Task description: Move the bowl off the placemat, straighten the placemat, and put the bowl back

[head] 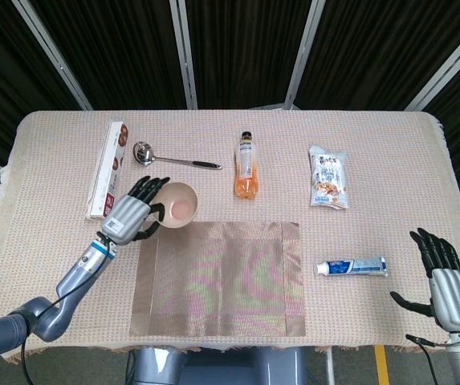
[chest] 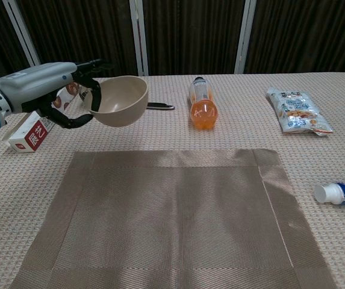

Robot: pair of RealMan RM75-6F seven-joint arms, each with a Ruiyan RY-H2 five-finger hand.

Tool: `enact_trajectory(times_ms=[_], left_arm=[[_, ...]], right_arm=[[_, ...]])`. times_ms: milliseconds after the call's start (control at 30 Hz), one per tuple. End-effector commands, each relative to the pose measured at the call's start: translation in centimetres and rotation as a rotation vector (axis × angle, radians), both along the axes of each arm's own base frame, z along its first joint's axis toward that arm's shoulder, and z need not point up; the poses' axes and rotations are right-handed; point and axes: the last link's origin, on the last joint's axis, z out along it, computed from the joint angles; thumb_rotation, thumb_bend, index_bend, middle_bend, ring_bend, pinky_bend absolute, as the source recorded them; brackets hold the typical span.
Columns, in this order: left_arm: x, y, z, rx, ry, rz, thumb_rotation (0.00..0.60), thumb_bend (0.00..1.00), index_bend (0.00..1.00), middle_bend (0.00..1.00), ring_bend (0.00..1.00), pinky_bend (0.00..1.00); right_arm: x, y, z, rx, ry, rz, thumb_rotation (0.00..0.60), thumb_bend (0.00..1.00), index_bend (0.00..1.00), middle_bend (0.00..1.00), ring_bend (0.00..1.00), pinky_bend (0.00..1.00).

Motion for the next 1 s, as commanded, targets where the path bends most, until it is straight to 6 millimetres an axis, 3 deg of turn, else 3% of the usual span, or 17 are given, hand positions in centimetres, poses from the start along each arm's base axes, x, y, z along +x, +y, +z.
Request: enact_trajectory(times_ms=[33, 300, 533, 800, 833, 867, 900, 967, 1000], left_arm=[[3.0, -2.8, -1.8, -0.114, 0.006, -0.099, 0.600, 0.42, 0.65, 0.00, 0.00, 0.00], [5.5, -6.2, -5.1, -0.246, 0.058, -0.188, 0.600, 0.42, 0.65, 0.00, 0.00, 0.00], [5.1, -7.0, -7.0, -0.260, 0.118, -0.194, 0.600, 0.42, 0.65, 0.00, 0.00, 0.00], [4.5, -7.2, -7.4, -0.270, 0.151, -0.186, 0.600, 0.42, 0.64, 0.00, 0.00, 0.00], [4.4, -7.3, -7.4, -0.273, 0.155, -0.183, 0.600, 0.40, 0.62, 0.00, 0.00, 0.00], [4.3, -7.3, -7.5, -0.276, 0.160, -0.180, 0.600, 0.32, 0.52, 0.00, 0.00, 0.00], [4.2, -7.3, -7.5, -0.278, 0.163, -0.178, 0.600, 0.24, 0.40, 0.00, 0.00, 0.00], [4.0, -7.4, -7.4, -0.281, 0.169, -0.173, 0.600, 0.03, 0.07, 0.00, 0.00, 0.00], [4.0, -7.4, -7.4, -0.283, 0.169, -0.171, 0.600, 0.00, 0.01, 0.00, 0.00, 0.00]], right_arm=[[-0.1, 0.0, 0.1, -0.002, -0.001, -0.002, 0.600, 0.00, 0.00, 0.00, 0.00, 0.00], [-0.2, 0.1, 0.3, -0.009, 0.001, -0.006, 0.600, 0.00, 0.00, 0.00, 0.00, 0.00], [-0.3, 0.2, 0.5, -0.015, 0.001, -0.007, 0.600, 0.00, 0.00, 0.00, 0.00, 0.00], [-0.3, 0.1, 0.5, -0.016, 0.000, -0.006, 0.600, 0.00, 0.00, 0.00, 0.00, 0.00], [-0.3, 0.1, 0.5, -0.017, 0.000, -0.006, 0.600, 0.00, 0.00, 0.00, 0.00, 0.00], [-0.3, 0.1, 0.5, -0.016, -0.001, -0.007, 0.600, 0.00, 0.00, 0.00, 0.00, 0.00], [-0.3, 0.1, 0.5, -0.016, -0.001, -0.007, 0.600, 0.00, 0.00, 0.00, 0.00, 0.00], [-0.3, 0.1, 0.5, -0.016, 0.000, -0.006, 0.600, 0.00, 0.00, 0.00, 0.00, 0.00], [-0.3, 0.1, 0.5, -0.016, 0.000, -0.006, 0.600, 0.00, 0.00, 0.00, 0.00, 0.00]])
